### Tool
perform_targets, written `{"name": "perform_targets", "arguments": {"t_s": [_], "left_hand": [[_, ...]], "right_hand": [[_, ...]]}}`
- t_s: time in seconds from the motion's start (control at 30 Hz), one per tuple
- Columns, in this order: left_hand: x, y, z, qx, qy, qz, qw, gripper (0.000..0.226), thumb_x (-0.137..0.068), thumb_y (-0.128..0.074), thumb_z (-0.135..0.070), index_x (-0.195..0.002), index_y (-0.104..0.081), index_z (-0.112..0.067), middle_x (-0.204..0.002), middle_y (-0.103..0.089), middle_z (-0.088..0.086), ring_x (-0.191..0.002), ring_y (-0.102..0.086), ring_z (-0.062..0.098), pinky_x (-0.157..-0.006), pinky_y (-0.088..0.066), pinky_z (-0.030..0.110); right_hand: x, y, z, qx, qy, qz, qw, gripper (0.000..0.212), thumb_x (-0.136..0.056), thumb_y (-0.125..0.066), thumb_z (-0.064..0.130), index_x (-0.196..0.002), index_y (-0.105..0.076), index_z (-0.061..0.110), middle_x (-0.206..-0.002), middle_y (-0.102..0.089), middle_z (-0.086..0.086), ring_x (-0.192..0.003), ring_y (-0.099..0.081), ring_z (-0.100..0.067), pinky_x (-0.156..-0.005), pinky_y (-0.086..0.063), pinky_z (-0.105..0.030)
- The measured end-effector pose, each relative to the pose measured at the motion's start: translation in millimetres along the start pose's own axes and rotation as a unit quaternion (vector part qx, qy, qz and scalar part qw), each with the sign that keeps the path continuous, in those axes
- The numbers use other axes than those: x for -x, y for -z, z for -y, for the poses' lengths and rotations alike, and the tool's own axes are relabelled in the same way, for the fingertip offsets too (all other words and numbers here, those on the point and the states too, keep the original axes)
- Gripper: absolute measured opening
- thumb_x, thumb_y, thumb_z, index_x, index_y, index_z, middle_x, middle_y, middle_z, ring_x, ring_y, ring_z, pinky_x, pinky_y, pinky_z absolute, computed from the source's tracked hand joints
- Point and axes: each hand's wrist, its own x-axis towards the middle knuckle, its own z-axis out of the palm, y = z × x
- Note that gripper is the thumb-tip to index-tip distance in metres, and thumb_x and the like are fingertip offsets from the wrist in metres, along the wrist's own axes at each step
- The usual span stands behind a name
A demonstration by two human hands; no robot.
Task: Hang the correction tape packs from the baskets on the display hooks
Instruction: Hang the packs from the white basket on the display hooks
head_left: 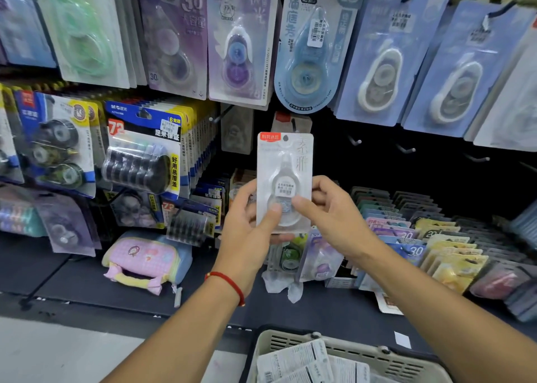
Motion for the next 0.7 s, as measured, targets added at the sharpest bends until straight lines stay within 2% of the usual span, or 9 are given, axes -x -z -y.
{"name": "perform_targets", "arguments": {"t_s": [0.1, 0.23, 0.43, 0.53, 0.6, 0.7], "left_hand": [[0.6, -6.8, -2.0, -0.004, -0.014, -0.005, 1.000, 0.045, -0.101, -0.069, -0.014, -0.140, -0.056, -0.034, -0.124, -0.076, -0.001, -0.102, -0.078, 0.023, -0.071, -0.066, 0.038], [0.3, -11.2, -0.4, -0.018, -0.029, -0.018, 0.999, 0.052, -0.101, -0.069, -0.009, -0.144, -0.054, -0.035, -0.117, -0.079, -0.004, -0.096, -0.079, 0.021, -0.071, -0.064, 0.029], [-1.7, -10.5, -1.2, 0.014, -0.018, -0.020, 1.000, 0.051, -0.101, -0.067, -0.005, -0.136, -0.056, -0.041, -0.118, -0.079, -0.004, -0.095, -0.080, 0.025, -0.074, -0.063, 0.025], [-3.1, -8.9, -1.0, 0.025, -0.021, -0.011, 0.999, 0.051, -0.100, -0.068, -0.004, -0.137, -0.059, -0.037, -0.119, -0.079, 0.000, -0.099, -0.079, 0.024, -0.074, -0.063, 0.026], [-3.5, -8.0, -0.4, 0.025, -0.023, -0.005, 0.999, 0.052, -0.100, -0.069, -0.004, -0.144, -0.059, -0.028, -0.116, -0.079, 0.002, -0.099, -0.079, 0.024, -0.074, -0.064, 0.026], [-4.9, -6.0, 1.4, 0.018, -0.021, -0.006, 1.000, 0.055, -0.099, -0.071, -0.004, -0.148, -0.057, -0.023, -0.113, -0.080, 0.002, -0.097, -0.079, 0.024, -0.073, -0.064, 0.028]], "right_hand": [[1.8, 1.6, 4.7, 0.004, -0.001, -0.034, 0.999, 0.016, -0.102, -0.068, 0.015, -0.117, -0.062, 0.011, -0.105, -0.081, -0.004, -0.094, -0.079, -0.020, -0.080, -0.062, -0.029], [1.8, 0.0, 6.1, -0.006, 0.003, -0.062, 0.998, 0.013, -0.102, -0.068, 0.019, -0.114, -0.062, 0.016, -0.100, -0.081, 0.002, -0.091, -0.079, -0.013, -0.073, -0.058, -0.019], [-2.1, -6.9, 11.6, -0.018, 0.003, -0.096, 0.995, 0.016, -0.103, -0.067, 0.023, -0.116, -0.063, 0.015, -0.098, -0.081, -0.001, -0.093, -0.078, -0.015, -0.075, -0.059, -0.021], [0.3, -11.2, 11.7, -0.025, 0.013, -0.123, 0.992, 0.015, -0.103, -0.067, 0.024, -0.114, -0.065, 0.014, -0.094, -0.080, -0.005, -0.090, -0.078, -0.019, -0.076, -0.060, -0.025], [1.8, -11.3, 10.3, -0.029, 0.018, -0.131, 0.991, 0.016, -0.103, -0.067, 0.024, -0.113, -0.066, 0.011, -0.086, -0.079, -0.002, -0.082, -0.077, -0.016, -0.069, -0.059, -0.025], [3.2, -11.3, 4.7, -0.028, 0.015, -0.127, 0.991, 0.015, -0.104, -0.065, 0.025, -0.110, -0.066, 0.011, -0.070, -0.073, 0.009, -0.059, -0.066, -0.005, -0.050, -0.050, -0.020]]}}
